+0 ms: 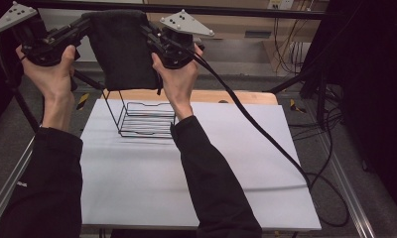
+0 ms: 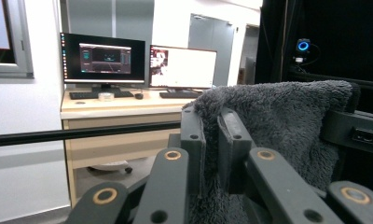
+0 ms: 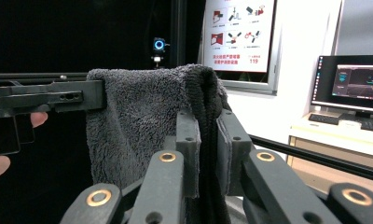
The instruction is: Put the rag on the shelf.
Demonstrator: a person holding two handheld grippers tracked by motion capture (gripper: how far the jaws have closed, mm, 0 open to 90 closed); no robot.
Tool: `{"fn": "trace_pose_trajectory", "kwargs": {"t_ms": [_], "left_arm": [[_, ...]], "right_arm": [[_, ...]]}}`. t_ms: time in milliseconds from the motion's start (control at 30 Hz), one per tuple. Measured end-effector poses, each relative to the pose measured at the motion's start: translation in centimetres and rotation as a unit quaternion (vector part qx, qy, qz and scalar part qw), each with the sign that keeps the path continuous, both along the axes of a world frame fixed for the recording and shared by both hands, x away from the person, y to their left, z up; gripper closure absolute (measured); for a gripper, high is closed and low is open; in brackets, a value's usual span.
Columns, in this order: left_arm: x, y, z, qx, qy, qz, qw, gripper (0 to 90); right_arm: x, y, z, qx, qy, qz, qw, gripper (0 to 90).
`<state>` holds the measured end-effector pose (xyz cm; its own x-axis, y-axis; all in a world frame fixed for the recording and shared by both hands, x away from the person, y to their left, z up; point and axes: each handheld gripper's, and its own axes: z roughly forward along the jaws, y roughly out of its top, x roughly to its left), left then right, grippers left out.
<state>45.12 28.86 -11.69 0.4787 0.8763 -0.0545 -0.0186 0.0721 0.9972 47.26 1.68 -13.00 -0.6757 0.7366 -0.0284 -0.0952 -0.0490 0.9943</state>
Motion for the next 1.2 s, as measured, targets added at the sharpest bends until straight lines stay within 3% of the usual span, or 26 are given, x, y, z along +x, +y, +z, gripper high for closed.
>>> {"fn": "trace_pose_trajectory", "kwargs": {"t_ms": [300,500,800,967,1200], "left_arm": [[1.6,0.1,0.8,-0.013,0.006,0.01,0.9998,82.1],[2.3,0.4,0.8,-0.015,0.0,0.016,0.9998,82.1],[4.1,0.8,-0.9,-0.02,0.009,0.014,0.9997,82.1],[4.6,0.8,-1.8,-0.008,0.018,0.014,0.9997,82.1],[4.7,0.7,-2.8,0.009,0.028,0.007,0.9996,82.1]], "right_arm": [[1.4,0.4,0.6,0.0,0.001,-0.005,1.0,81.4],[2.3,0.9,1.1,-0.006,-0.004,-0.011,0.9999,81.3],[3.8,1.6,0.1,-0.024,0.003,-0.019,0.9995,81.3],[4.3,1.6,-0.6,-0.042,0.014,-0.025,0.9987,81.3],[4.4,1.4,-2.0,-0.042,0.03,-0.022,0.9984,81.2]]}}
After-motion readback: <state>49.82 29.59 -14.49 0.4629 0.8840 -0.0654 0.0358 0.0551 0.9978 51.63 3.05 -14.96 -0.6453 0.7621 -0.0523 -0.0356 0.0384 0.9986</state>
